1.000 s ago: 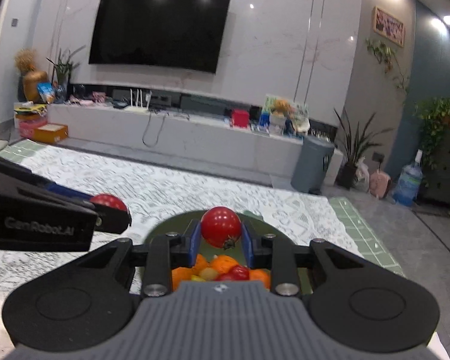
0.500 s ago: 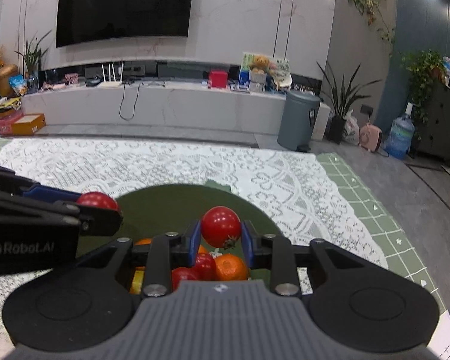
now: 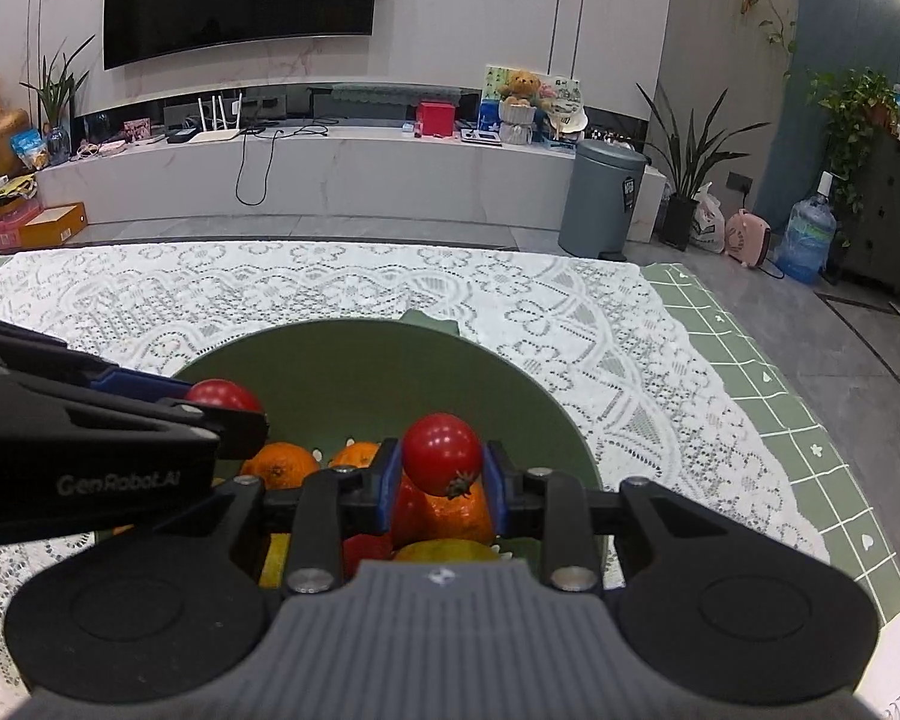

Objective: Organize fruits

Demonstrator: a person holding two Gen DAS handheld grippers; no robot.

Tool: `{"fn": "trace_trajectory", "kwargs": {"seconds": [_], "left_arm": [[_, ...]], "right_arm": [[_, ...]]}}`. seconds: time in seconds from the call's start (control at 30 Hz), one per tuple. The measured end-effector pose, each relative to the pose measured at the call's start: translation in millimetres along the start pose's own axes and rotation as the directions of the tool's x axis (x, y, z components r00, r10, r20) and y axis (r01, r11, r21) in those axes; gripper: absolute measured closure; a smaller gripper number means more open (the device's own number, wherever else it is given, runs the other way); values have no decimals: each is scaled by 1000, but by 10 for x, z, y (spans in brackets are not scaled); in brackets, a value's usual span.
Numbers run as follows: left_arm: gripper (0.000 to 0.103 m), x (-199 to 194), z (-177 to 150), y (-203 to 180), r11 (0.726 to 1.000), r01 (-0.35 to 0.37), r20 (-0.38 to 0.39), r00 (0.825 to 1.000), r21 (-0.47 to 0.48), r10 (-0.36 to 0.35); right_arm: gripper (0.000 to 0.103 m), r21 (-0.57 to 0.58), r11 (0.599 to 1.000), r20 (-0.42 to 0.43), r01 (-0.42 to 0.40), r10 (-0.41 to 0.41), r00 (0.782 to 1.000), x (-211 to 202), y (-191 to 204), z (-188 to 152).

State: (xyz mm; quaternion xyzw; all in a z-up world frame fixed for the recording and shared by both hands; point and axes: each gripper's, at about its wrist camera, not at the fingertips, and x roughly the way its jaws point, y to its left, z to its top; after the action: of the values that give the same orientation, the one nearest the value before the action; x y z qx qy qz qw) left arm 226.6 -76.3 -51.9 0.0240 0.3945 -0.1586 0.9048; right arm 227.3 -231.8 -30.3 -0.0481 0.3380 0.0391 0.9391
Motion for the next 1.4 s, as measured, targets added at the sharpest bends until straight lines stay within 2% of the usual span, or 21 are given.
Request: {"fn": "trace_trajectory", "kwargs": {"seconds": [0.57, 0.77, 0.93, 1.03, 1.23, 1.4], "left_arm": [[68, 116, -45, -45, 999, -28, -21, 999, 30, 28], [59, 80, -43, -18, 1000, -19, -14, 1000, 0, 19], [46, -100, -15, -17, 1000, -28, 24, 999, -7, 28], [39, -293, 6, -25, 1000, -26, 56, 998, -6, 26], [32, -733, -1, -99, 999, -42, 138, 989, -6, 42], [27, -1153, -83, -167, 997, -71, 222, 973, -12, 72]], "right_arm": [[76, 6, 1000, -55, 7, -6, 998, 113, 4, -46], [75, 20, 1000, -44, 18, -17, 999, 83, -27, -46], [61, 62, 998, 3, 23, -24, 1000, -35, -104, -54], [49, 112, 994, 51, 5, -11, 999, -153, -184, -64], [35, 174, 984, 161, -37, 9, 987, -420, -232, -88], [24, 186, 981, 244, -55, 8, 970, -684, -200, -118]]}}
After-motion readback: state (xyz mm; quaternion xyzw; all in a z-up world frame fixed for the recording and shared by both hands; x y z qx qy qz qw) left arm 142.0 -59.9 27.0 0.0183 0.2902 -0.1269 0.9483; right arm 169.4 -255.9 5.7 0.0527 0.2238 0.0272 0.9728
